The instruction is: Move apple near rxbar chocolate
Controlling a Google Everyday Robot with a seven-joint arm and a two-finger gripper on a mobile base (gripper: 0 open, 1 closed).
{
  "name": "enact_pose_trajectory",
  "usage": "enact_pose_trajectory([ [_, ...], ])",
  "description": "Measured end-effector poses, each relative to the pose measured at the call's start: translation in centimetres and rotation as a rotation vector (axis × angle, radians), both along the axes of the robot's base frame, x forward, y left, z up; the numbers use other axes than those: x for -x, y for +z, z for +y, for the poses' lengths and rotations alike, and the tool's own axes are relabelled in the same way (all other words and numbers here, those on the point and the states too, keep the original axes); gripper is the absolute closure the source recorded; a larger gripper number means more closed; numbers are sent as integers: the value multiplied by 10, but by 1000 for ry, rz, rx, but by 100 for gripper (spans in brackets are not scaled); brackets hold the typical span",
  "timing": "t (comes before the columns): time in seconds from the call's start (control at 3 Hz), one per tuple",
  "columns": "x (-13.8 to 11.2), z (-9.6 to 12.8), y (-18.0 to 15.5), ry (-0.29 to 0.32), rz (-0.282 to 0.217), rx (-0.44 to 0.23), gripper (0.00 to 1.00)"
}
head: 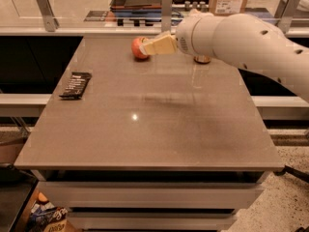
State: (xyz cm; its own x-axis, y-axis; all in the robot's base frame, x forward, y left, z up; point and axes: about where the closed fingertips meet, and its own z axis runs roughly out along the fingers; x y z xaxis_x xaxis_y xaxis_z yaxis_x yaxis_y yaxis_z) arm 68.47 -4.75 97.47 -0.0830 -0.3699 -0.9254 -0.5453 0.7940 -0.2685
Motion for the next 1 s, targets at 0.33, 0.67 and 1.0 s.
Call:
enact_pose_trajectory([
  [0.33,-22,18,-11,46,26,-25,0],
  [0.67,-46,30,-32,87,87,-47,0],
  [1.0,-65,38,-52,109,135,-74,0],
])
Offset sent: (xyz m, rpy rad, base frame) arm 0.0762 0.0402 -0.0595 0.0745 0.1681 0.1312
